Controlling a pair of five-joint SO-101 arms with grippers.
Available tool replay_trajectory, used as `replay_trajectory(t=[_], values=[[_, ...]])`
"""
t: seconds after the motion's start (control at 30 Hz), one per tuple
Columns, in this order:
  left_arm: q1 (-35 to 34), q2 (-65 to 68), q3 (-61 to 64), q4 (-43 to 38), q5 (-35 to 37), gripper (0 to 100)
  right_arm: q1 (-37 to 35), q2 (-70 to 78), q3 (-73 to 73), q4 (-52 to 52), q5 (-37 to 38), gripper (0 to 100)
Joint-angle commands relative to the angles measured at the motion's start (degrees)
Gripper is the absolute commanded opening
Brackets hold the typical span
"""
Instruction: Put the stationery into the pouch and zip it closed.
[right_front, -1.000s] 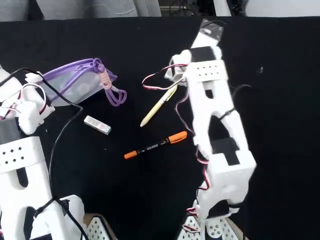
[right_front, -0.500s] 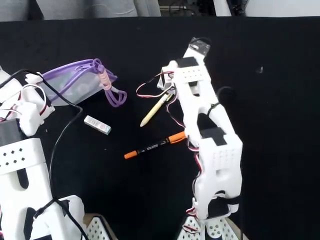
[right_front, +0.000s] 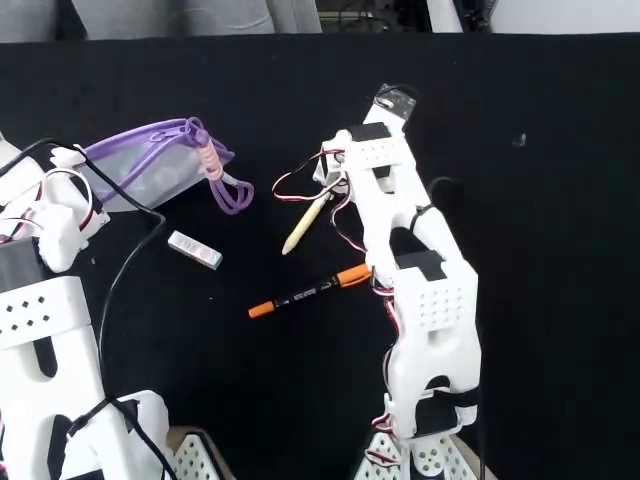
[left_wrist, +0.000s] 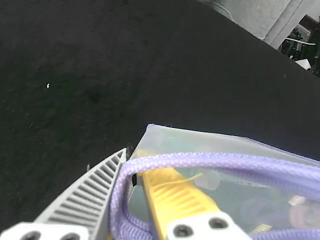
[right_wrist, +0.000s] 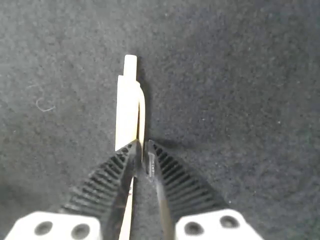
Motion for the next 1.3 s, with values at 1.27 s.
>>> replay_trajectory(t=[1.27], values=[[0.57,0.09,1.10,-0.53,-0.62,3,0.44,9.98,-16.13,-0.18,0.18,6.0]])
